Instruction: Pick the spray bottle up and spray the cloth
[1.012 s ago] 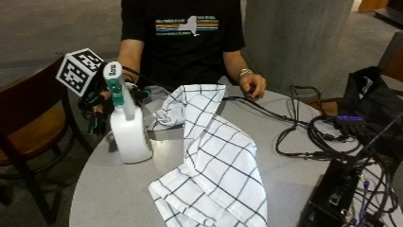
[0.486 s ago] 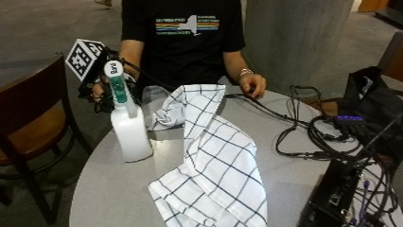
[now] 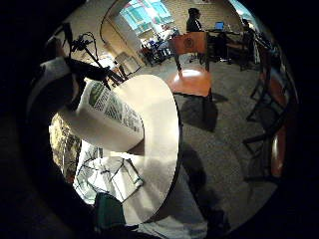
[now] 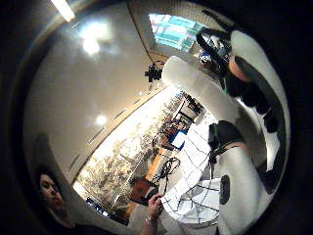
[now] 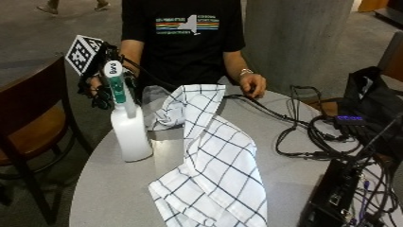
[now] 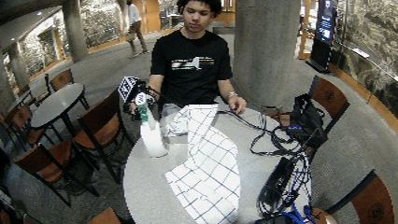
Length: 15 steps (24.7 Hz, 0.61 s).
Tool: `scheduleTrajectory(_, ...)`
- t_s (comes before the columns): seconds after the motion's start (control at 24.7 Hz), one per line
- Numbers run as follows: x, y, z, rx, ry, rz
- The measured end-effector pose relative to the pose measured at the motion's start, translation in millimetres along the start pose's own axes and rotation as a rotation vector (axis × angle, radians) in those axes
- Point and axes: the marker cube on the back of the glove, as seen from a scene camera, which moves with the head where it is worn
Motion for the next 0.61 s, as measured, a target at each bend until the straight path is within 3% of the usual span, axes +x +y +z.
scheduleTrajectory(0.28, -2.1, -13.2, 25.7, -0.173, 0.025, 0.053)
scheduleTrajectory(0.61, 4.5, -34.5, 51.1, -0.252, -0.082, 0.108)
